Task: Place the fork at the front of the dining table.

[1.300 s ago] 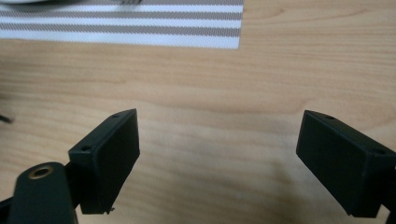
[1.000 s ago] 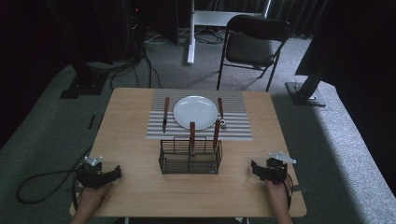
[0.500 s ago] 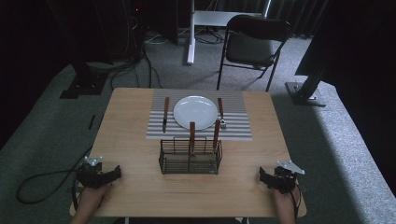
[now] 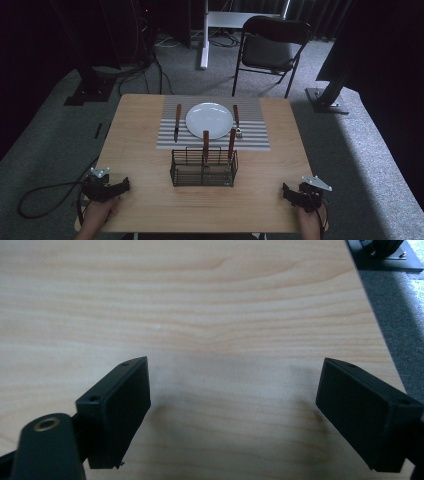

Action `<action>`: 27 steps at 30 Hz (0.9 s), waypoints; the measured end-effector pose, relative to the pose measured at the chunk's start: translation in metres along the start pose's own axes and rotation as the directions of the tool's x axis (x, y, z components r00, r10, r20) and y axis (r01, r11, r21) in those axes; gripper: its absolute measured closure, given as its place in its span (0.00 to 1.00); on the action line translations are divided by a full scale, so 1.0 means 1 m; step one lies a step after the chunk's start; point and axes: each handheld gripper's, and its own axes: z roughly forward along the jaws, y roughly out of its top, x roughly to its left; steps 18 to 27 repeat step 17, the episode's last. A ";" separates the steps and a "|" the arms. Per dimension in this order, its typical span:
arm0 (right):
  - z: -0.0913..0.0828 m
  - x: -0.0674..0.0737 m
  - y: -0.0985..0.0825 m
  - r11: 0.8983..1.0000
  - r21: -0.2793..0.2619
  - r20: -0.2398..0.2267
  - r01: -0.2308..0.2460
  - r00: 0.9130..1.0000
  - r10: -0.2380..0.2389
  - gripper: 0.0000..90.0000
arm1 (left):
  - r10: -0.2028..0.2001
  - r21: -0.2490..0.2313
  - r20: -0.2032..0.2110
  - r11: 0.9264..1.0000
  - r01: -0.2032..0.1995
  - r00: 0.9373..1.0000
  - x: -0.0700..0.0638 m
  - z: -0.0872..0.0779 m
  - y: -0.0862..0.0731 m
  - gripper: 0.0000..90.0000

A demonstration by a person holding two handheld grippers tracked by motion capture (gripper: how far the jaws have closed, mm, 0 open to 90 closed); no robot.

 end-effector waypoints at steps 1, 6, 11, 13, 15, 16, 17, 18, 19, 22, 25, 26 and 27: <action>0.001 0.000 0.000 1.000 0.018 -0.017 0.010 1.000 -0.009 0.15 | 0.000 0.000 0.000 1.000 0.000 1.000 0.000 0.000 0.000 0.00; 0.003 0.001 0.002 0.999 0.024 -0.024 0.032 0.999 -0.032 0.15 | 0.000 0.000 0.000 1.000 0.000 1.000 0.000 0.000 0.000 0.00; 0.003 0.000 0.002 0.999 0.023 -0.031 0.037 0.999 -0.037 0.15 | 0.000 0.000 0.000 1.000 0.000 1.000 0.000 0.000 0.000 0.00; 0.003 0.000 0.002 0.999 0.023 -0.030 0.037 0.999 -0.036 0.15 | 0.000 0.000 -0.001 1.000 0.000 1.000 0.000 0.000 0.000 0.00; 0.003 0.000 0.002 0.999 0.023 -0.030 0.037 0.999 -0.036 0.15 | -0.010 0.000 -0.009 1.000 0.010 1.000 -0.001 0.000 0.001 0.00; 0.003 0.000 0.002 0.999 0.023 -0.031 0.037 0.999 -0.037 0.15 | -0.014 0.000 -0.012 1.000 0.014 1.000 -0.002 0.001 0.001 0.00; 0.003 0.000 0.002 0.999 0.023 -0.031 0.037 0.999 -0.037 0.15 | -0.014 0.000 -0.012 1.000 0.014 1.000 -0.002 0.001 0.001 0.00; 0.003 0.000 0.002 0.999 0.023 -0.031 0.037 0.999 -0.037 0.15 | -0.014 0.000 -0.012 1.000 0.014 1.000 -0.002 0.001 0.001 0.00; 0.003 0.000 0.002 0.999 0.023 -0.031 0.037 0.999 -0.037 0.15 | -0.014 0.000 -0.012 1.000 0.014 1.000 -0.002 0.001 0.001 0.00; 0.003 0.000 0.002 0.999 0.023 -0.031 0.037 0.999 -0.037 0.15 | -0.014 0.000 -0.012 1.000 0.014 1.000 -0.002 0.001 0.001 0.00; 0.003 0.000 0.002 0.999 0.023 -0.031 0.037 0.999 -0.037 0.15 | -0.014 0.000 -0.012 1.000 0.014 1.000 -0.002 0.001 0.001 0.00; 0.003 0.000 0.002 0.999 0.023 -0.031 0.037 0.999 -0.037 0.15 | -0.014 0.000 -0.012 1.000 0.014 1.000 -0.002 0.001 0.001 0.00; 0.003 0.000 0.002 0.999 0.023 -0.031 0.037 0.999 -0.037 0.15 | -0.014 0.000 -0.012 1.000 0.014 1.000 -0.002 0.001 0.001 0.00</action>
